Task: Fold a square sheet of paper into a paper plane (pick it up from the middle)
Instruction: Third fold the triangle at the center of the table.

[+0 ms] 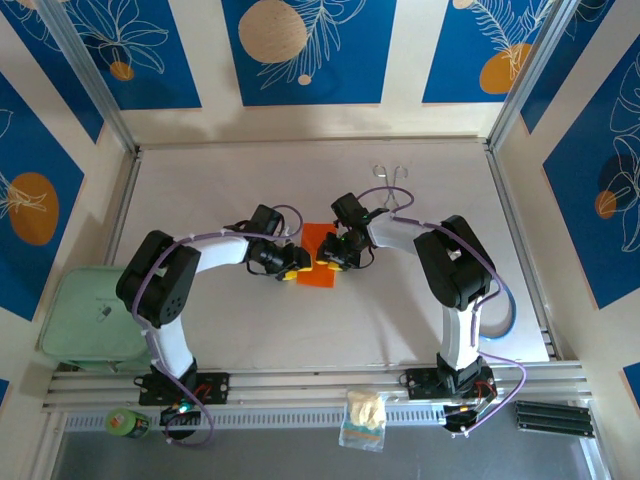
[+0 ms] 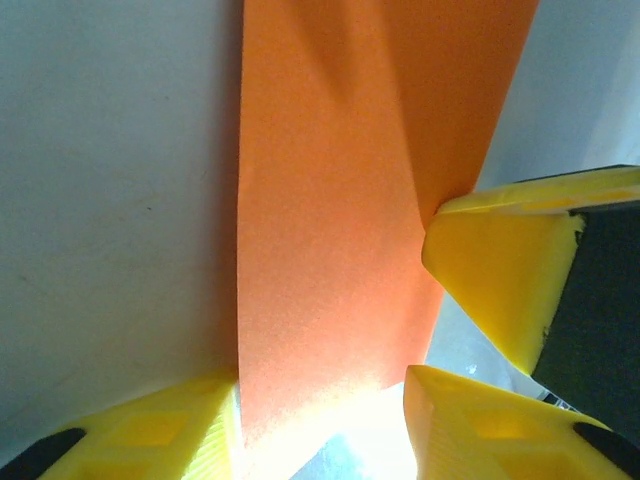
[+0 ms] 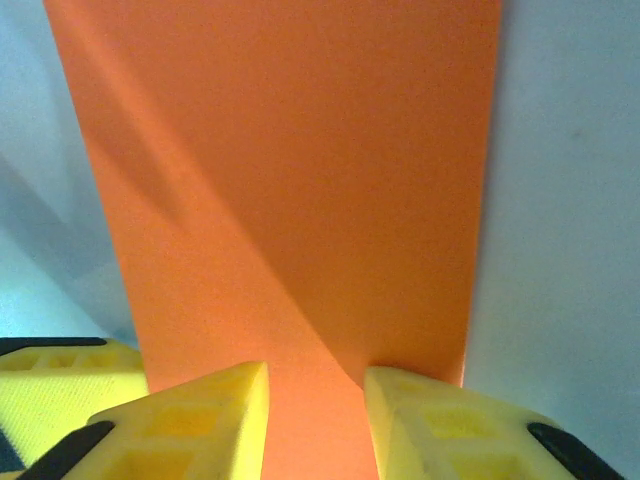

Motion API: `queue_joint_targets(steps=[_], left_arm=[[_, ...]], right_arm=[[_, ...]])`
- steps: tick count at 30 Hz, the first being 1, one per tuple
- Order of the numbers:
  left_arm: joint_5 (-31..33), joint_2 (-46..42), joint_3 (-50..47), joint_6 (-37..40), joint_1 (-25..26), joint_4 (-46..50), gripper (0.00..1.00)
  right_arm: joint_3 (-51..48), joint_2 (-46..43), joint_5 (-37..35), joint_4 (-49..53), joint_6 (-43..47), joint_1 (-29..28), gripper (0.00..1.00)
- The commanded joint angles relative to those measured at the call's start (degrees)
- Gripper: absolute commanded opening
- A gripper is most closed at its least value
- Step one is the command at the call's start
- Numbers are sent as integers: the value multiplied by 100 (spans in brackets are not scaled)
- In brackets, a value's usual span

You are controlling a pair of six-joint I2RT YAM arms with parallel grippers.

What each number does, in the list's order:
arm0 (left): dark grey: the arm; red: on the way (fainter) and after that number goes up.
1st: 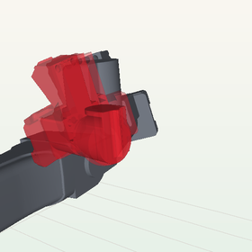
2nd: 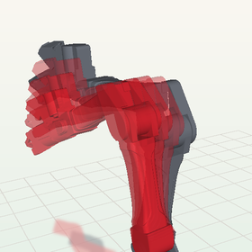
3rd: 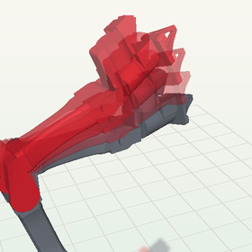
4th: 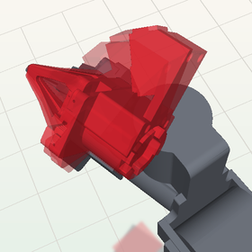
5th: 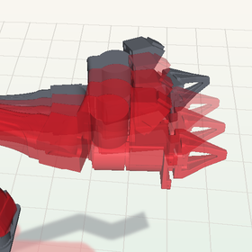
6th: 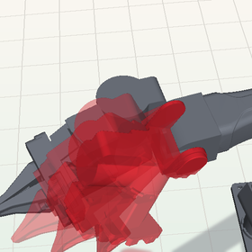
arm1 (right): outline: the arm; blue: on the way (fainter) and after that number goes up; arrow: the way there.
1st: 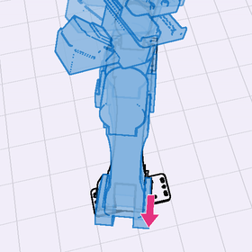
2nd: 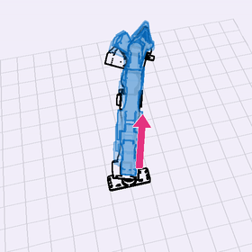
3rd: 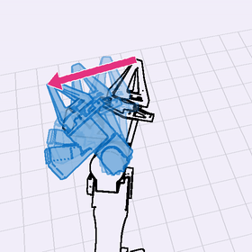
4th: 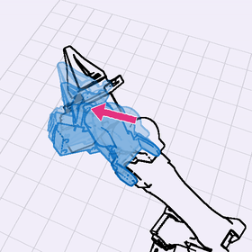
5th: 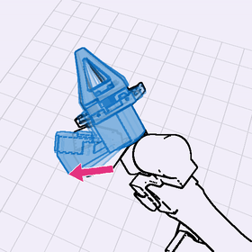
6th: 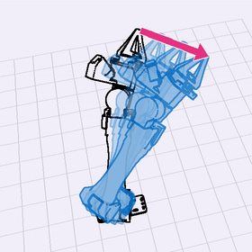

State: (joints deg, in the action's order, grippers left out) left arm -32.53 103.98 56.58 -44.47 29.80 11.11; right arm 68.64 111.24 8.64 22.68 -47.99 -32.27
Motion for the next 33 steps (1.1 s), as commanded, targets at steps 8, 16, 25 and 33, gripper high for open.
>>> queue_joint_targets(steps=[8,16,25,33], left_arm=[[-196,-49,11,-91,-126,-299,41],[-288,295,287,-141,-218,-408,32],[-147,522,550,-29,-315,-189,24],[-74,608,561,-211,-343,-202,10]], right_arm=[[-98,289,-156,190,164,54,33],[-191,221,-102,12,522,70,31],[-242,152,-204,-73,946,63,31],[-176,-31,-389,-129,1566,61,31]])
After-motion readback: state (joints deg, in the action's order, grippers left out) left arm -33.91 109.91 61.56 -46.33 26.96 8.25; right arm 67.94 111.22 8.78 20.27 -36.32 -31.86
